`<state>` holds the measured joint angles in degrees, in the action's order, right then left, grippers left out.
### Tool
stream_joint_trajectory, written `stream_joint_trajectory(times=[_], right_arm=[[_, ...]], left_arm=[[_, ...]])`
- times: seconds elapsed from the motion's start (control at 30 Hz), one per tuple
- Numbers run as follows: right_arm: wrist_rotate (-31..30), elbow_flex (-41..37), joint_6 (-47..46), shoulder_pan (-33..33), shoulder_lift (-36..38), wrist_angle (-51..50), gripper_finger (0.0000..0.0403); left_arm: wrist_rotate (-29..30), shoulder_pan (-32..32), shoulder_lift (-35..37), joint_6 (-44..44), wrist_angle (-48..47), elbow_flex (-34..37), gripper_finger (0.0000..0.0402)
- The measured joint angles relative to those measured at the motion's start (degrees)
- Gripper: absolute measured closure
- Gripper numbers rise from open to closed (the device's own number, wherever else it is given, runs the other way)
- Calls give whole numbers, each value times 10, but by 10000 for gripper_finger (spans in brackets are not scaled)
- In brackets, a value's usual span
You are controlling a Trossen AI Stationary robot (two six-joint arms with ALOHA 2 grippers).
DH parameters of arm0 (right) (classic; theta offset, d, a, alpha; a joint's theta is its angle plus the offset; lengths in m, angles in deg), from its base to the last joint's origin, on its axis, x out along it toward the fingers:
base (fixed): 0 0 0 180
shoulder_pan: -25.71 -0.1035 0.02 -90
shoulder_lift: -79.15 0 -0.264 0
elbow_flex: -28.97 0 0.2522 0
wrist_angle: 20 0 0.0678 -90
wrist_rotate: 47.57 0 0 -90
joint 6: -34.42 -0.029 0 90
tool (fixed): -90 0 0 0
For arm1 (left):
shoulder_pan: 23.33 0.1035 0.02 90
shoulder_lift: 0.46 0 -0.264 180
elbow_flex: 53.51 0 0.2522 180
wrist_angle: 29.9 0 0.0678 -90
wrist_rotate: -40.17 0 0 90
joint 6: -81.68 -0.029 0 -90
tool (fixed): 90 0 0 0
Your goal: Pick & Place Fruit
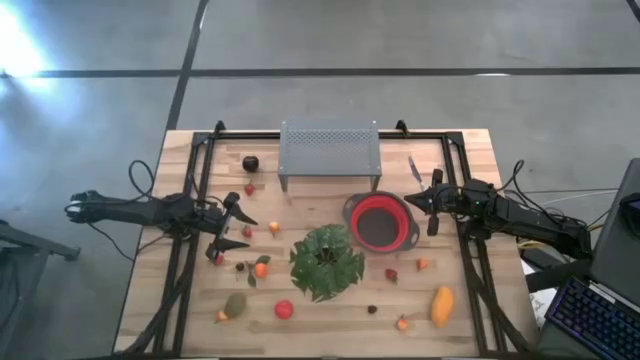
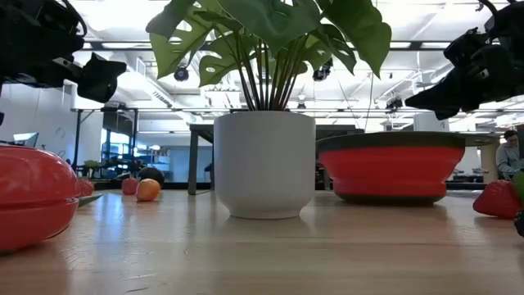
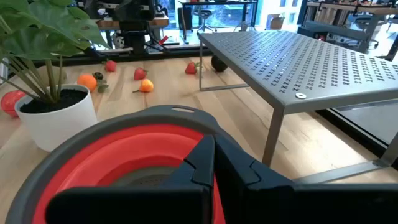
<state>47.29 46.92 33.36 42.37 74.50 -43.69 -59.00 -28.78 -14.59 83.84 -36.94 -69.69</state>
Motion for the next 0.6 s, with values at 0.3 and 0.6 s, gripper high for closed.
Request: stream_joint_trajectory(times=[0.3, 0.6], right_arm=[[0, 0, 2, 0, 0, 0, 394], [25, 0, 14, 0, 0, 173, 394]], left_arm=[[0, 0, 0, 0, 0, 0, 96], [0, 0, 0, 0, 0, 0, 96]])
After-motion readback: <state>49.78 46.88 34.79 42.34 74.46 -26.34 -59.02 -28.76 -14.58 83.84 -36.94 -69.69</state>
